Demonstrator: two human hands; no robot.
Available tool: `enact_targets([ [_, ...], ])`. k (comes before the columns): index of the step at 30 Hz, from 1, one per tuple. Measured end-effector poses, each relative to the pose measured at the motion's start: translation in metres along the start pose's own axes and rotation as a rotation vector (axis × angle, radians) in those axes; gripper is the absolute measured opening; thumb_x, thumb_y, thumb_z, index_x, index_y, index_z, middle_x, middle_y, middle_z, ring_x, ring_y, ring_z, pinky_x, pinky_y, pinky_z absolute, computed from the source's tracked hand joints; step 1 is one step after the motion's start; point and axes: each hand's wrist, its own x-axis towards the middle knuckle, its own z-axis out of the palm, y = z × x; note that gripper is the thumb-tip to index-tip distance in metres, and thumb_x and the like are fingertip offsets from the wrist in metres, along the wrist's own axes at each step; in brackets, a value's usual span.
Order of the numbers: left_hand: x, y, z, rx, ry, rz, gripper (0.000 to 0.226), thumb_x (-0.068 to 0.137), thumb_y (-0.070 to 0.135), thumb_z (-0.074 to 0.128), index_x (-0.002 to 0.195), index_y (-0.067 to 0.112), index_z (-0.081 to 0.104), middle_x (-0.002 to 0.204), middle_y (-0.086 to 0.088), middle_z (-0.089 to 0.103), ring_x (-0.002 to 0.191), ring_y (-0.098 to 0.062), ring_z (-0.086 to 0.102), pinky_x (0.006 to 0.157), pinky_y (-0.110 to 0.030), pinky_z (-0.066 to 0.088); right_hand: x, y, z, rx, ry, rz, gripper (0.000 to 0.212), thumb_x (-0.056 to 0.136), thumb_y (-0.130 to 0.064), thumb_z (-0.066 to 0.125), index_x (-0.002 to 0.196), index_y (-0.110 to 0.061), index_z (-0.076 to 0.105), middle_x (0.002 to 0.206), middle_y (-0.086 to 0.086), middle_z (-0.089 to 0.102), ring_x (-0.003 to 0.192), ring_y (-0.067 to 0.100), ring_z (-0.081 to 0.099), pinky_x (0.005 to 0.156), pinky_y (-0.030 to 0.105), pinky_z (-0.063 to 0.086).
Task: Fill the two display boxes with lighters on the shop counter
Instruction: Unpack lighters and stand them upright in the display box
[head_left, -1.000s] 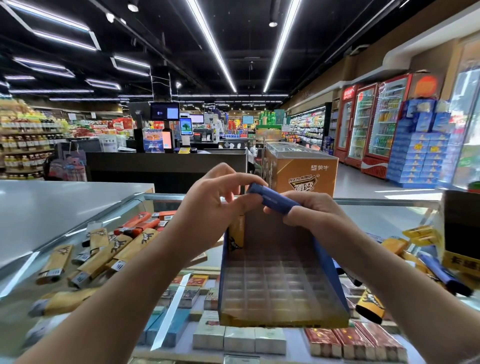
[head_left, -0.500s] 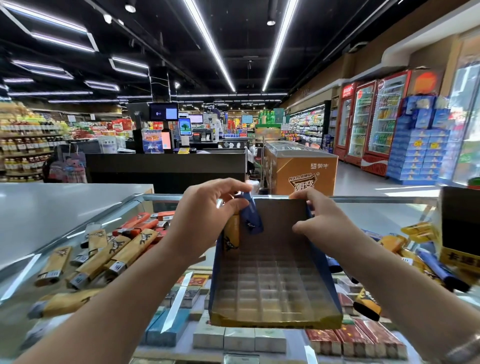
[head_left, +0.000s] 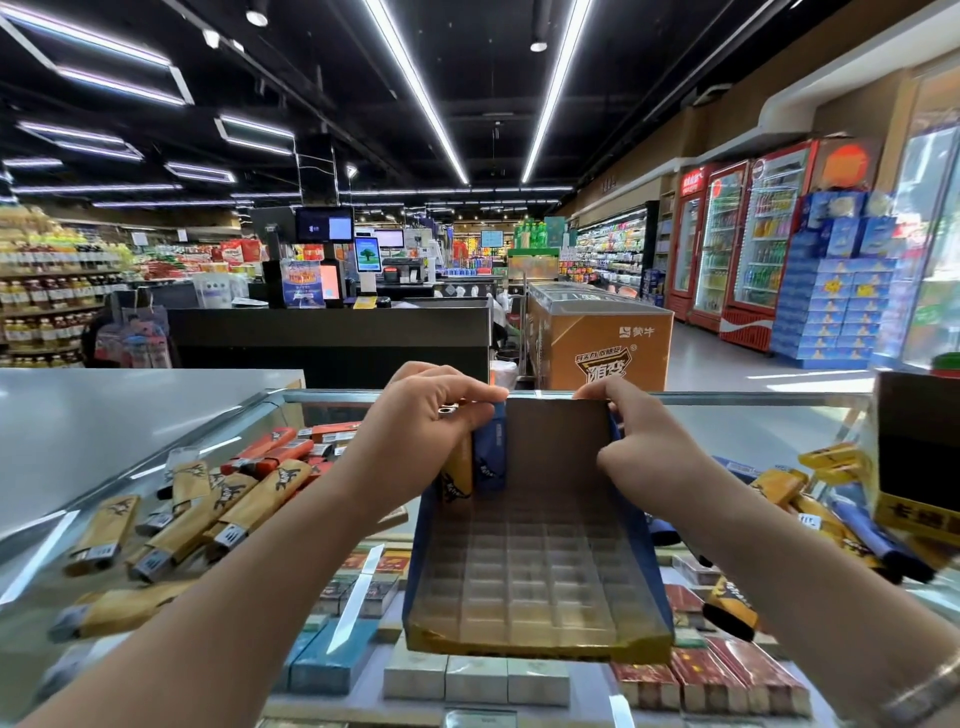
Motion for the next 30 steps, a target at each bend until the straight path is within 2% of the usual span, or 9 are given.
enact_targets([
  [4,-0.002,0.000,0.000,-0.077,-0.039,-0.061,0.029,0.086,0.016,0.062,0.086,0.045,0.062,0.095,0.012,0.056,0.095,0.007,0.050,0.075,0.001,0.036,0.000,0.000,0.000,0.005,0.000,0.000,0.050,0.077,0.012,0.046,0.105,-0.029,0.047,0.098,-0.003,0.049,0.086,0.014,0.048,0.057,0.018,0.045],
  [7,-0.003,-0.002,0.003,0.011,-0.028,-0.024,0.024,0.085,0.018,0.063,0.091,0.041,0.065,0.091,0.019,0.056,0.099,0.003,0.045,0.082,0.000,0.031,0.000,0.000,0.001,-0.003,0.004,-0.003,0.050,0.076,0.012,0.045,0.104,-0.029,0.047,0.097,-0.003,0.049,0.086,0.014,0.049,0.059,0.019,0.046],
  [11,-0.001,-0.002,0.007,0.055,-0.049,-0.054,0.016,0.087,0.017,0.062,0.095,0.027,0.071,0.101,0.016,0.049,0.099,-0.005,0.046,0.084,-0.011,0.038,-0.001,-0.001,0.001,-0.010,-0.009,-0.009,0.051,0.077,0.013,0.044,0.105,-0.029,0.046,0.096,-0.005,0.049,0.086,0.013,0.048,0.058,0.017,0.045],
  [15,-0.003,-0.003,0.003,-0.096,-0.204,-0.172,0.031,0.090,0.015,0.057,0.107,0.041,0.058,0.105,0.016,0.052,0.091,-0.005,0.055,0.075,-0.016,0.050,-0.002,-0.003,0.000,-0.027,-0.007,-0.013,0.052,0.076,0.014,0.043,0.107,-0.028,0.046,0.095,-0.007,0.048,0.086,0.013,0.048,0.061,0.019,0.045],
  [20,-0.008,-0.004,0.004,-0.163,-0.291,-0.195,0.049,0.087,0.008,0.060,0.123,0.040,0.050,0.117,0.023,0.043,0.106,-0.002,0.047,0.078,-0.011,0.049,0.000,-0.002,-0.003,-0.052,-0.021,-0.019,0.050,0.079,0.013,0.044,0.108,-0.027,0.046,0.095,-0.006,0.049,0.085,0.011,0.048,0.059,0.018,0.043],
  [23,-0.007,-0.006,0.006,-0.142,-0.260,-0.228,0.054,0.089,0.007,0.056,0.132,0.037,0.044,0.125,0.014,0.042,0.111,-0.008,0.046,0.091,-0.026,0.048,0.003,-0.009,-0.015,-0.033,-0.057,-0.016,0.038,0.084,0.002,0.054,0.110,-0.025,0.049,0.095,-0.004,0.052,0.081,0.010,0.053,0.067,0.023,0.047],
  [25,-0.007,-0.007,0.007,-0.156,-0.248,-0.263,0.055,0.091,0.007,0.053,0.134,0.037,0.042,0.127,0.009,0.043,0.112,-0.013,0.047,0.095,-0.035,0.048,0.005,-0.011,-0.032,-0.038,0.027,-0.025,0.030,0.086,-0.006,0.058,0.111,-0.022,0.053,0.090,-0.003,0.054,0.074,0.012,0.054,0.063,0.023,0.045],
  [28,-0.007,-0.009,0.009,-0.128,-0.237,-0.285,0.057,0.090,0.009,0.054,0.137,0.038,0.038,0.123,0.005,0.047,0.107,-0.015,0.051,0.091,-0.038,0.051,0.006,-0.003,-0.061,-0.316,0.234,0.016,0.011,0.087,-0.012,0.057,0.097,-0.014,0.059,0.082,0.001,0.058,0.071,0.016,0.055,0.057,0.024,0.040],
  [30,-0.007,-0.011,0.010,-0.145,-0.215,-0.313,0.059,0.090,0.009,0.055,0.138,0.036,0.035,0.119,0.004,0.050,0.104,-0.015,0.054,0.088,-0.039,0.052,0.005,0.007,-0.074,-0.598,0.231,0.175,0.008,0.084,-0.019,0.058,0.088,-0.012,0.060,0.084,0.004,0.059,0.076,0.019,0.055,0.062,0.030,0.042],
])
